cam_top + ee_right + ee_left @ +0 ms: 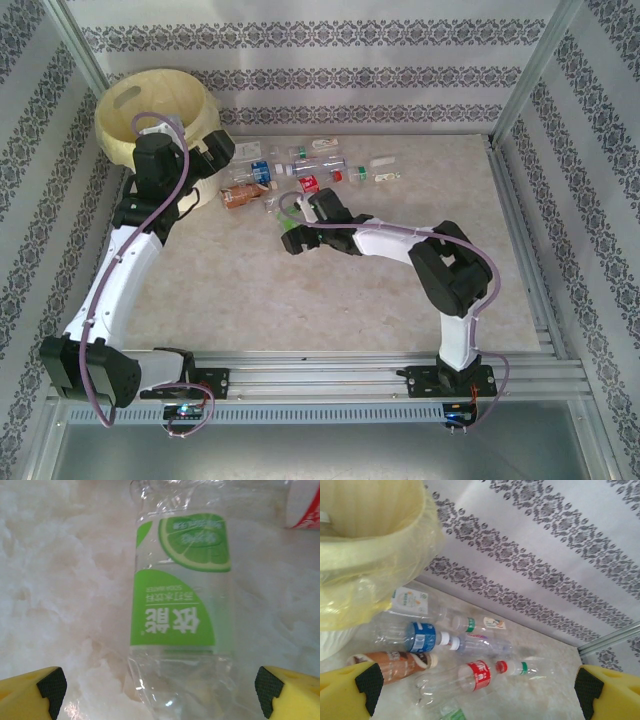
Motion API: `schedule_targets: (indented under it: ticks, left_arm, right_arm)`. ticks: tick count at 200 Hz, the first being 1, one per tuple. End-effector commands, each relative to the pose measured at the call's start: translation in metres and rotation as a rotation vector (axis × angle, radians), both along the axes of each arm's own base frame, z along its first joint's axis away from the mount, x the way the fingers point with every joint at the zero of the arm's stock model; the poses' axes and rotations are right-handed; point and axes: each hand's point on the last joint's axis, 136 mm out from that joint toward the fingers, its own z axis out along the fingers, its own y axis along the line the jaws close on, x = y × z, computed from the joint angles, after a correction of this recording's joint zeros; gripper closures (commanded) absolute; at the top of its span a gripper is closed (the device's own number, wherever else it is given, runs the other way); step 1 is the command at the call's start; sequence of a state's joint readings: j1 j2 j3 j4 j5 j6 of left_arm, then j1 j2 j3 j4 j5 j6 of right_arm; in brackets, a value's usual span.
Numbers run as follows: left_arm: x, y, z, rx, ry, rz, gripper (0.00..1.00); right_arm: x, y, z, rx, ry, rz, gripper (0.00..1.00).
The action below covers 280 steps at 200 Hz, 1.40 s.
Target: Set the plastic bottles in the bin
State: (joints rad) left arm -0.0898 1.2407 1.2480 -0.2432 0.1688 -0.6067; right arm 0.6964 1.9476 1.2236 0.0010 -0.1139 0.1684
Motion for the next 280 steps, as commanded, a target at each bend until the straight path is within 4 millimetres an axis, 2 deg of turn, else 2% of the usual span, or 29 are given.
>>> schedule_targets:
  ticks: [1, 41, 76, 117, 131, 193, 280]
  left_arm:
    - [-0.008, 0.009, -0.015, 0.033, 0.051, 0.038, 0.00]
    - [-0.010, 0.009, -0.027, 0.044, 0.087, 0.036, 0.00]
    - [-0.013, 0.012, -0.032, 0.060, 0.105, 0.045, 0.00]
    - [-0.013, 0.011, -0.036, 0.061, 0.119, 0.040, 0.00]
    - [-0.013, 0.011, -0.037, 0.060, 0.122, 0.038, 0.00]
    - [-0.011, 0.004, -0.047, 0.064, 0.160, 0.000, 0.00]
    - [0.003, -0.060, -0.057, -0.135, 0.111, -0.318, 0.00]
  right_arm:
    - [0.011, -0.003, -0.013, -0.103, -0.036, -0.022, 0.04]
    - [0.019, 0.000, -0.035, -0.145, -0.025, -0.054, 0.10]
    - [0.021, 0.005, -0.039, -0.147, -0.032, -0.053, 0.17]
    - [0.015, 0.005, -0.036, -0.149, -0.030, -0.036, 0.33]
    - [0.014, 0.003, -0.031, -0.143, -0.041, -0.039, 0.38]
    - [0.008, -0.011, 0.007, -0.067, -0.135, -0.074, 0.46]
    - [0.004, -0.029, 0.077, 0.188, -0.243, -0.142, 0.50]
